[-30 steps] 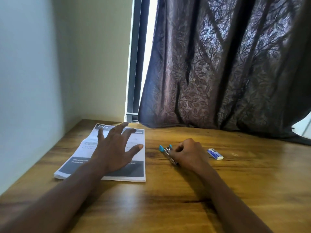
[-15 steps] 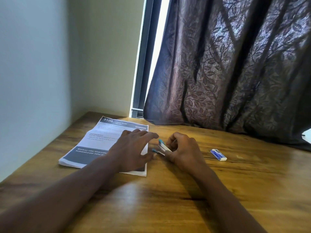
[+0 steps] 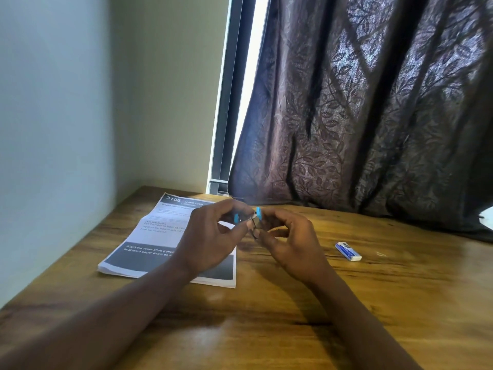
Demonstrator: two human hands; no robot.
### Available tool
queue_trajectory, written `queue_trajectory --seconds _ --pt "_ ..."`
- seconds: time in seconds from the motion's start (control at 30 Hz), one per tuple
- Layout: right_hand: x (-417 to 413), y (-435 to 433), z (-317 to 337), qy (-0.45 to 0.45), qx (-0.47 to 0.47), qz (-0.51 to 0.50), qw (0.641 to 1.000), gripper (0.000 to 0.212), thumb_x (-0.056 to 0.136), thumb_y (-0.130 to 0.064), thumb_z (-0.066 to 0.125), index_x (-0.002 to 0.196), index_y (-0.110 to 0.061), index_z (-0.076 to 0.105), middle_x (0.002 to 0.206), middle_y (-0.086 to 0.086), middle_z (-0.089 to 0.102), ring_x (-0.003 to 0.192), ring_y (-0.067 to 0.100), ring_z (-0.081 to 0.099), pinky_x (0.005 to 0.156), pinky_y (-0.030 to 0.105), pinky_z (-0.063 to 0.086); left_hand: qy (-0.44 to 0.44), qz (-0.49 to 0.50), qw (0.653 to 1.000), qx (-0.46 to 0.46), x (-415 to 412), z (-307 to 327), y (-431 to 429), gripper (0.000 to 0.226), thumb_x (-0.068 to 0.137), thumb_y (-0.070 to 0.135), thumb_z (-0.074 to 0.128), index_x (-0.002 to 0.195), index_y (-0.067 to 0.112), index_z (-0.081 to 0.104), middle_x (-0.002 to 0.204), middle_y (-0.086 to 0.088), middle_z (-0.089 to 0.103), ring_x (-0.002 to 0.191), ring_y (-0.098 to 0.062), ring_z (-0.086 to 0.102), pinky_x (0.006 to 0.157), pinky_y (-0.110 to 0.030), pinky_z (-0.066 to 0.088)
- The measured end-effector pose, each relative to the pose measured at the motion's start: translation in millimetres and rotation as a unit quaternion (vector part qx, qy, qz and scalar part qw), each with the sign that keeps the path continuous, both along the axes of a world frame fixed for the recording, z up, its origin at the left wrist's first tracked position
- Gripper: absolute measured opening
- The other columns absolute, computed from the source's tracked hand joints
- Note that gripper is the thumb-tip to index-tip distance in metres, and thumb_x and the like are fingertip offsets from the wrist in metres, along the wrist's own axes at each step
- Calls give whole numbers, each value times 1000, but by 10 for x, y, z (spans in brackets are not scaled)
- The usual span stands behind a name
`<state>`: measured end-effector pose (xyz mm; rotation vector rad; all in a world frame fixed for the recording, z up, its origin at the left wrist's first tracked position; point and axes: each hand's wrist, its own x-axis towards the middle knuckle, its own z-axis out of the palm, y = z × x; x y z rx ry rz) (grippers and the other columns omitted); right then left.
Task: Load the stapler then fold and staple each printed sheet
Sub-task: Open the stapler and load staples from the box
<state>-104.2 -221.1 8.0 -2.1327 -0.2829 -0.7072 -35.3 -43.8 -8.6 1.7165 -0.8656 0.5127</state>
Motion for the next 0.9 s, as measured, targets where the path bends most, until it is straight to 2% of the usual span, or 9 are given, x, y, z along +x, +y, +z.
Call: queue_trajectory --seconds 0.17,0.23,0.37,0.4,0.5,0.57,0.67,0.8,0.9 --pt "-4 70 -10 9 27 40 999 25 94 -12 71 115 -24 67 110 -11 71 101 11 71 84 37 61 27 -3 999 -41 -76 73 -2 17 83 6 80 93 20 76 92 19 74 87 -3 74 72 -14 59" --pt "9 85 -26 -3 13 46 999 27 95 -8 67 117 -23 65 111 -10 71 100 13 72 84 36 61 42 2 998 -57 -78 91 -17 17 82 5 80 88 20 75 91 16 74 85 -8 75 71 -18 61" --pt "6 123 -26 -31 1 46 998 31 97 0 61 120 -21 61 115 -4 68 102 15 70 76 20 55 84 -10 992 -94 -74 113 -67 18 82 5 79 85 22 75 91 6 76 87 -20 76 76 -28 64" --pt "13 133 -34 -39 0 49 998 31 98 1 59 120 -21 60 116 -2 66 103 17 70 79 23 56 88 -16 991 -95 -67 110 -73 19 83 6 79 86 24 75 91 5 76 89 -21 76 77 -29 64" --pt "35 178 -54 -49 10 37 998 25 101 -4 55 121 -19 54 112 0 63 98 20 68 84 42 60 107 -42 985 -131 -80 115 -42 17 85 8 76 82 25 77 88 1 77 90 -26 76 77 -35 65" --pt "39 179 -16 -41 100 28 994 17 103 -10 54 118 -18 52 108 2 66 97 21 69 84 47 61 160 -60 964 -204 -51 147 18 24 89 3 71 79 23 78 89 -7 77 91 -28 76 75 -34 64" --pt "-16 211 77 -5 270 74 960 12 103 -11 53 115 -11 48 112 12 70 107 25 70 85 40 62 222 -82 939 -250 -31 231 94 21 95 0 64 87 14 76 93 -11 78 92 -27 76 75 -31 65" --pt "-67 204 161 38 459 114 880 14 98 1 56 105 -11 53 110 23 72 105 37 71 83 42 63 291 -144 889 -324 -29 292 158 20 98 0 59 90 8 74 91 -11 78 84 -22 77 73 -28 64" --pt "-102 140 213 80 520 141 838 16 91 9 57 92 -7 57 108 27 72 106 44 70 80 39 64 336 -170 840 -391 33 337 235 13 98 1 59 95 7 71 91 -12 79 80 -20 79 70 -27 64"
